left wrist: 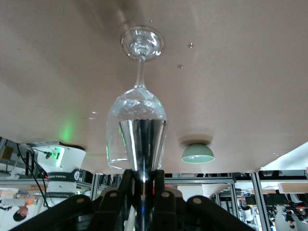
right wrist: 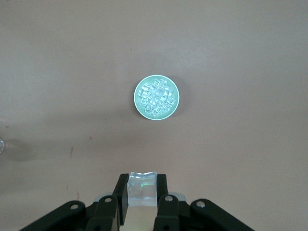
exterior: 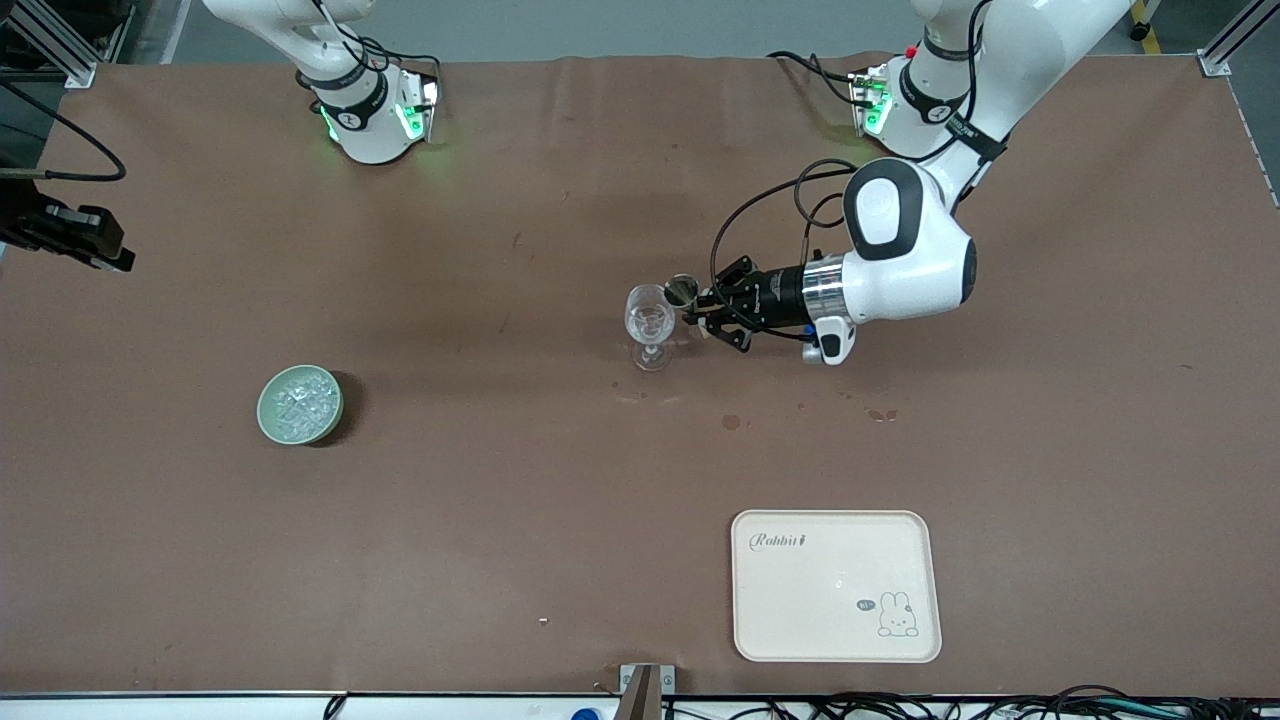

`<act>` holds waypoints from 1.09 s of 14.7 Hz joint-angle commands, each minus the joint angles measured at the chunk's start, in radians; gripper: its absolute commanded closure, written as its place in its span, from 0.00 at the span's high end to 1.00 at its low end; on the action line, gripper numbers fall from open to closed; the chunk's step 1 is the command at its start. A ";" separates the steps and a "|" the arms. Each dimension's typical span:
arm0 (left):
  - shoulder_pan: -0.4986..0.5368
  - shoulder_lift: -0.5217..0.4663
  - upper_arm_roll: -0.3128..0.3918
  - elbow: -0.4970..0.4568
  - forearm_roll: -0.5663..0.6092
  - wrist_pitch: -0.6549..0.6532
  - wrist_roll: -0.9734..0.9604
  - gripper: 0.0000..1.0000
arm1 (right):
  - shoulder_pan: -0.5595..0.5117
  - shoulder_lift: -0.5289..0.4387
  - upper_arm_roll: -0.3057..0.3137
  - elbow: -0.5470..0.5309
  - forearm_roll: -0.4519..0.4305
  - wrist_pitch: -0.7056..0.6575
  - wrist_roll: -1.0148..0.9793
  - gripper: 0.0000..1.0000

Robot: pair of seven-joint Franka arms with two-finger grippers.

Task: Pour wine and add ice with both arms
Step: 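Tilt the jigger with the left gripper to pour into the glass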

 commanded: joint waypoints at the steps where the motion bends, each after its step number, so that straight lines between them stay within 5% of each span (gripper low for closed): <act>1: -0.005 -0.046 -0.002 -0.022 0.105 0.009 -0.096 0.00 | 0.006 -0.023 -0.004 -0.025 0.013 0.008 -0.003 0.04; 5: -0.028 -0.043 -0.002 0.000 0.282 0.009 -0.256 0.00 | 0.006 -0.023 -0.004 -0.031 0.013 0.008 -0.003 0.04; 16: -0.067 -0.040 -0.002 0.012 0.400 0.082 -0.412 0.00 | 0.000 -0.030 -0.007 -0.038 0.021 0.001 -0.003 0.04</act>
